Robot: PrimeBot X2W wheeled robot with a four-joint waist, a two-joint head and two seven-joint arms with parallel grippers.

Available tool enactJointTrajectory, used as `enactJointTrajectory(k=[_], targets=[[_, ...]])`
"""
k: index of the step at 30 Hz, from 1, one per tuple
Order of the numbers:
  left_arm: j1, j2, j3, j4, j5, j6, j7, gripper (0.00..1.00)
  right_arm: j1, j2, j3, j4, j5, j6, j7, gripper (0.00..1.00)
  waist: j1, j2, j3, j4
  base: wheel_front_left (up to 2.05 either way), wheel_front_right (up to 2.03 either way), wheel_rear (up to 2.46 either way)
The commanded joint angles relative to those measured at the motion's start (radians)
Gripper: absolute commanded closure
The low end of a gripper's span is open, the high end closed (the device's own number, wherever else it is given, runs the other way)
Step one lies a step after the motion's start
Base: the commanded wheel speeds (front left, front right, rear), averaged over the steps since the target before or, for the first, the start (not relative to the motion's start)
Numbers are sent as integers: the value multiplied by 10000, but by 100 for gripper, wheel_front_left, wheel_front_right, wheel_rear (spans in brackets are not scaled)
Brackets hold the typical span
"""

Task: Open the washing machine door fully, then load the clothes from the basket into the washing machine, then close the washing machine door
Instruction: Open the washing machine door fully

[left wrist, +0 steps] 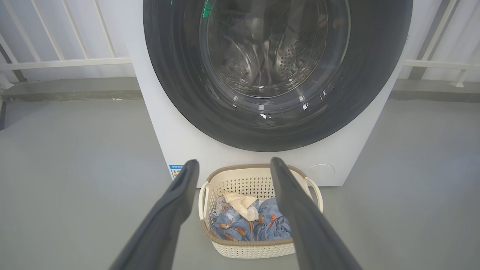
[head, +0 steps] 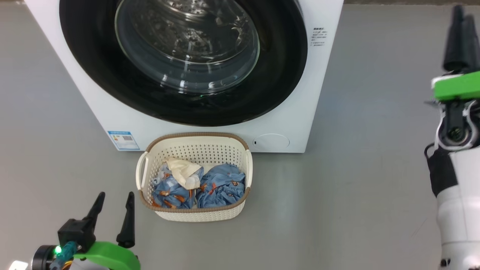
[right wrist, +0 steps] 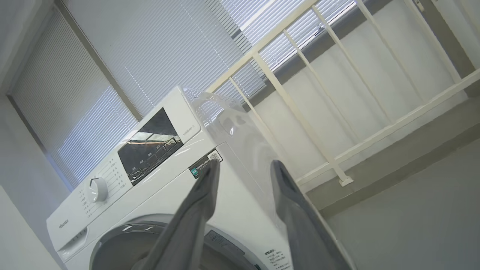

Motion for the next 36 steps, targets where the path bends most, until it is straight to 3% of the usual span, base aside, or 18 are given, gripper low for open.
enactJointTrajectory(k=[1, 9, 17, 25, 36], targets=[[-430, 170, 314, -200, 100, -31, -64, 0, -454, 160, 40, -182, 300, 16, 77, 100, 0, 0, 159, 139, 0, 0, 0], [-764, 44, 192, -196, 155, -110, -64, 0, -1765, 283, -1946, 795, 2642, 16, 447, 100, 0, 0, 713, 572, 0, 0, 0], [-1170, -174, 190, -221, 161, -187, -64, 0, -2698, 247, -2852, 1845, 3661, 16, 1182, 100, 0, 0, 1512, 980, 0, 0, 0], [-1605, -445, 150, -134, 266, -333, -64, 0, -4251, 301, -3272, 3328, 3950, 16, 2138, 100, 0, 0, 2059, 1355, 0, 0, 0], [-1766, -758, 218, 83, 383, -540, -65, 0, -6065, 188, -3377, 5569, 3499, 16, 3265, 100, 0, 0, 2300, 1650, 0, 0, 0]])
